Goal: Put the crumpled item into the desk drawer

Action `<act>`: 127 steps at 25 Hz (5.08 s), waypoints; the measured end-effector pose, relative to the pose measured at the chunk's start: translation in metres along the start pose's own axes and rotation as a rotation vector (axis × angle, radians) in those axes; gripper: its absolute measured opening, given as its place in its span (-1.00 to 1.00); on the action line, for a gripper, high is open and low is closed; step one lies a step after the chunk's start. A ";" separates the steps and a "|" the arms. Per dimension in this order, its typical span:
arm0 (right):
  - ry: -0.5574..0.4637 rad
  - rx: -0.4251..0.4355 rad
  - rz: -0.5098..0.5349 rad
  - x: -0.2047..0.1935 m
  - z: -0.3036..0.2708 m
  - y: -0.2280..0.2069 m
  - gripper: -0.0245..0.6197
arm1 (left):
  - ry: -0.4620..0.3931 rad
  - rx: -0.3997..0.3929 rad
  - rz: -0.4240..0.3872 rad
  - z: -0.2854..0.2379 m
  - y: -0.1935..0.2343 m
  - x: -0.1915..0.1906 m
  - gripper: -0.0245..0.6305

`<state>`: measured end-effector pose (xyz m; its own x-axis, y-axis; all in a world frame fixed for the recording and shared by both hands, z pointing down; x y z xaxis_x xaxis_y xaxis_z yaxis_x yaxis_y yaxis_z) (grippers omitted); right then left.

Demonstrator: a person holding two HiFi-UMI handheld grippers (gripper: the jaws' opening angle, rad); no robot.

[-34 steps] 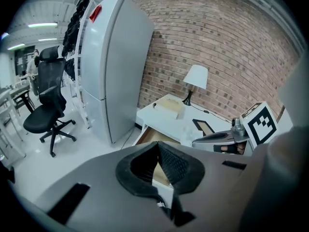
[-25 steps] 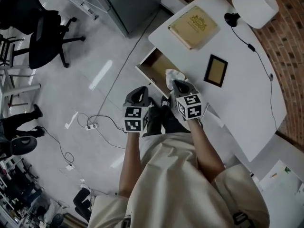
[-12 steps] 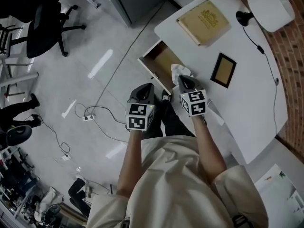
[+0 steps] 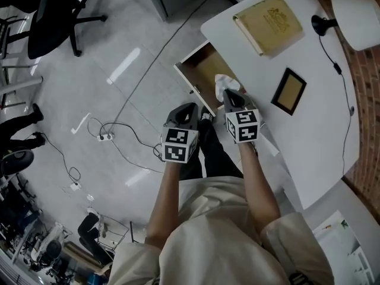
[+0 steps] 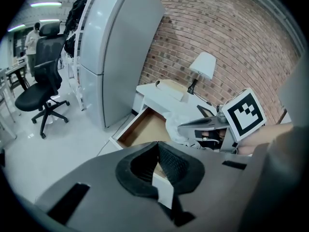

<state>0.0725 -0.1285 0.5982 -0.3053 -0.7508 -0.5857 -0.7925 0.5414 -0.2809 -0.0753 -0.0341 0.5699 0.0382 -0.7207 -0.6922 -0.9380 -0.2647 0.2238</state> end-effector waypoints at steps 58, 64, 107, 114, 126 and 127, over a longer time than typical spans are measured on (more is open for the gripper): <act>0.143 -0.029 0.011 -0.089 -0.171 -0.059 -0.85 | 0.046 -0.015 0.124 -0.125 0.039 -0.091 -0.87; 0.163 -0.028 0.083 -0.081 -0.193 -0.066 -0.85 | 0.019 -0.019 0.142 -0.130 0.044 -0.088 -0.87; 0.306 -0.009 0.343 -0.081 -0.231 -0.048 -0.83 | -0.054 -0.017 0.168 -0.090 0.050 -0.078 -0.87; 0.283 -0.029 0.308 -0.068 -0.206 -0.039 -0.83 | -0.059 -0.005 0.153 -0.072 0.046 -0.068 -0.87; 0.131 -0.034 0.226 -0.025 -0.115 0.004 -0.76 | -0.086 0.018 0.054 -0.022 0.042 -0.033 -0.88; 0.113 -0.029 0.205 -0.022 -0.104 0.010 -0.76 | -0.084 0.019 0.040 -0.015 0.044 -0.030 -0.87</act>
<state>0.0165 -0.1463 0.6872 -0.5173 -0.6650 -0.5387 -0.7223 0.6768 -0.1419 -0.1125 -0.0335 0.6106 -0.0274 -0.6738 -0.7384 -0.9446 -0.2242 0.2396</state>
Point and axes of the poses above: the fingertips, and each gripper's own axes: z backward along the fingers, y to its left, x out of its top, the point moved 7 cm from there along z, backward along the fingers, and after that the axes turned 11 degrees about -z, right-handed, at the moved point
